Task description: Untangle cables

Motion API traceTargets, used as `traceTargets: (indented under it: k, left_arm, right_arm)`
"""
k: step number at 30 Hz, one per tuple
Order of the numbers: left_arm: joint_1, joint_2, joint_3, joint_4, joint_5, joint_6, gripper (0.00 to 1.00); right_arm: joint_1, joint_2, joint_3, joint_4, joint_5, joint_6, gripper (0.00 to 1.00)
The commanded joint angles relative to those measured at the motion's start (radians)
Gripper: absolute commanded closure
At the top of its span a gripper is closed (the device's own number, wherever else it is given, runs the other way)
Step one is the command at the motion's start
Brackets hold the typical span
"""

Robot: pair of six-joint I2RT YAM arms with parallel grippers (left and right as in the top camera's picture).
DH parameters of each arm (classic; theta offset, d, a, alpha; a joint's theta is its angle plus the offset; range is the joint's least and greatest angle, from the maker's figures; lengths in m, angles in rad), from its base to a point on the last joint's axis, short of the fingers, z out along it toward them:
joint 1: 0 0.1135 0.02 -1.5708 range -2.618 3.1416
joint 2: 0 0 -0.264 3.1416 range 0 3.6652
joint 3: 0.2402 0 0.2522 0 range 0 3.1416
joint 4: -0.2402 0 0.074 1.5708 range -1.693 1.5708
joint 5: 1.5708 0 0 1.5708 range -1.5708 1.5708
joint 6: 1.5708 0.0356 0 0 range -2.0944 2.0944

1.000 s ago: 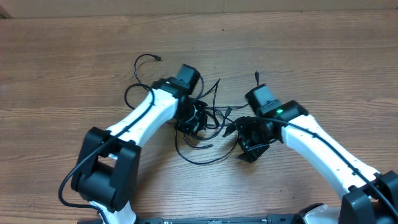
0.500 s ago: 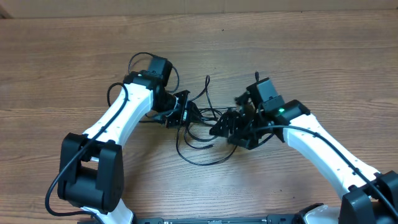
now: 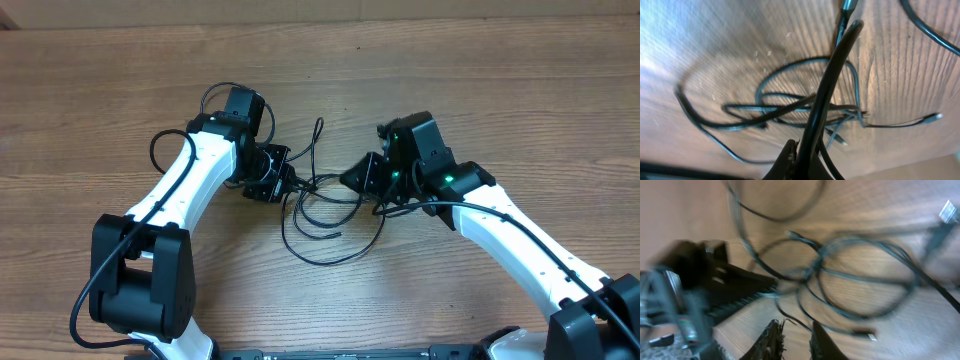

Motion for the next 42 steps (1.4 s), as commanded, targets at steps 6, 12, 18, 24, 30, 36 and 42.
traceTargets:
  k: [6,12,18,24,30,36,42]
  left_arm:
    - [-0.008,-0.021,0.016,0.008,-0.019,0.526,0.96]
    - [-0.033,-0.021,0.017,0.047,0.005,0.723,0.96]
    - [-0.059,-0.021,0.017,0.061,0.008,0.736,0.95]
    - [-0.068,-0.021,0.017,0.06,0.007,0.736,0.96]
    - [-0.068,-0.021,0.017,0.06,0.008,0.735,0.96]
    - [-0.068,-0.021,0.017,0.06,0.008,0.73,0.96]
    - [-0.053,-0.021,0.017,0.091,0.188,0.556,0.95]
  right_arm:
    - [0.017,0.003,0.002,0.166,0.084,0.047,0.67]
    - [0.019,0.01,0.002,0.171,0.089,0.087,0.6]
    - [0.033,0.055,0.002,0.176,0.089,0.1,0.6]
    - [0.064,0.092,0.002,0.224,0.093,0.118,0.6]
    - [0.09,0.146,0.002,0.242,0.121,0.14,0.72]
    - [0.099,0.158,0.002,0.25,0.121,0.16,0.96]
    - [0.099,0.158,0.002,0.245,0.098,0.24,0.96]
